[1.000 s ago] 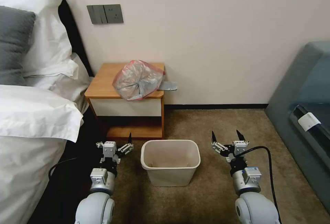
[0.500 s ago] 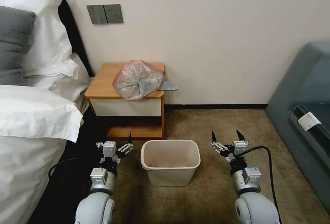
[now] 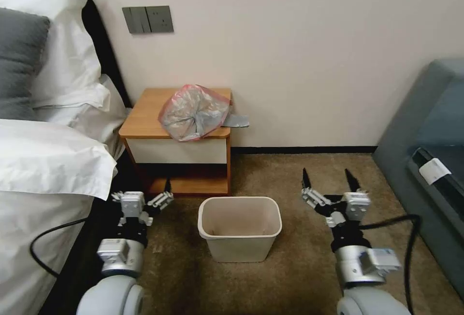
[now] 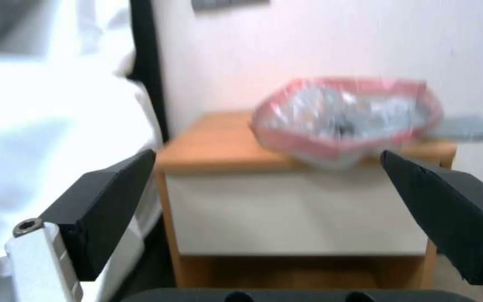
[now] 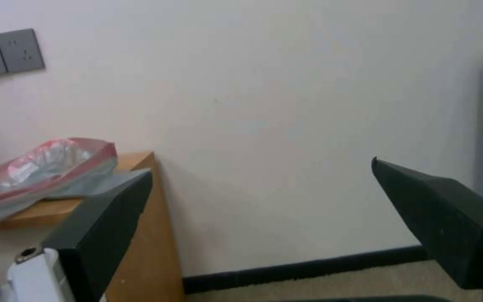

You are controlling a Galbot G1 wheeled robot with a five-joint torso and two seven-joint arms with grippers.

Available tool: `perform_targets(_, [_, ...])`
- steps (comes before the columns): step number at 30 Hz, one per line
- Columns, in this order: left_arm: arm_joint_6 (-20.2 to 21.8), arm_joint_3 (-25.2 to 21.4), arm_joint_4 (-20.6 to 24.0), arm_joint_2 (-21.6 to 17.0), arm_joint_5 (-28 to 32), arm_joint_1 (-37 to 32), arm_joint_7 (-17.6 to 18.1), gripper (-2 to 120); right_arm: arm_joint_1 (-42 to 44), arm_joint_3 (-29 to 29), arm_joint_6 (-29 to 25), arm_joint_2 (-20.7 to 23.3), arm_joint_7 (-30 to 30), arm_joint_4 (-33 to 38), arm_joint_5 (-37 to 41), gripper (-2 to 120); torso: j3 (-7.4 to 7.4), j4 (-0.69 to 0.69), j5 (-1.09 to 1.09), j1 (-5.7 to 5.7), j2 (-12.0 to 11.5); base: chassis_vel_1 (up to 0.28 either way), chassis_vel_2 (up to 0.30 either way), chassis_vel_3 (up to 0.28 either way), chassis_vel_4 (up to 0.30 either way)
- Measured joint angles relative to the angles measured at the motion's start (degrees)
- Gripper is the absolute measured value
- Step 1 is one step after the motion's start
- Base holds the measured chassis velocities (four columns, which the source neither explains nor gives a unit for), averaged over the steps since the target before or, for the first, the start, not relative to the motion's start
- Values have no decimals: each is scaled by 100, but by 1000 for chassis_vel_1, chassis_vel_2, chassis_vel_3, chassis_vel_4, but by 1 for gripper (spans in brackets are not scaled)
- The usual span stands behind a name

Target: Pick up the garbage bag from the table and place it over the trash can.

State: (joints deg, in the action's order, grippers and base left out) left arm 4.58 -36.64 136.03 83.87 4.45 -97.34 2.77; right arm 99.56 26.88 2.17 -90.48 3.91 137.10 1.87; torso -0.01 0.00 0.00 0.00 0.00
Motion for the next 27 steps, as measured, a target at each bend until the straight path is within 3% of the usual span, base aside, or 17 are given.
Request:
perform_targets(3, [128,-134,552,-60,140,-225,73,100,-66,11,165,143,46,-35,218,100,0,0,0,0,0,0,0,0,0])
perform_targets(8, [192,-189,732,-193,378,-367,131,100,-160,19,193,244,49,-180,312,100,0,0,-2,0,0,0,0,0,0])
perform_targets(20, [76,-205,187,-328,626,-219,133,100,-657,-20,443,422,113,-444,1091,100,1,0,0,0,0,0,0,0,0])
perform_targets(27, [-134,-154,-101,-266,598,-240,129,100,-1282,21,794,689,274,-705,3025,100,1,0,0,0,0,0,0,0,0])
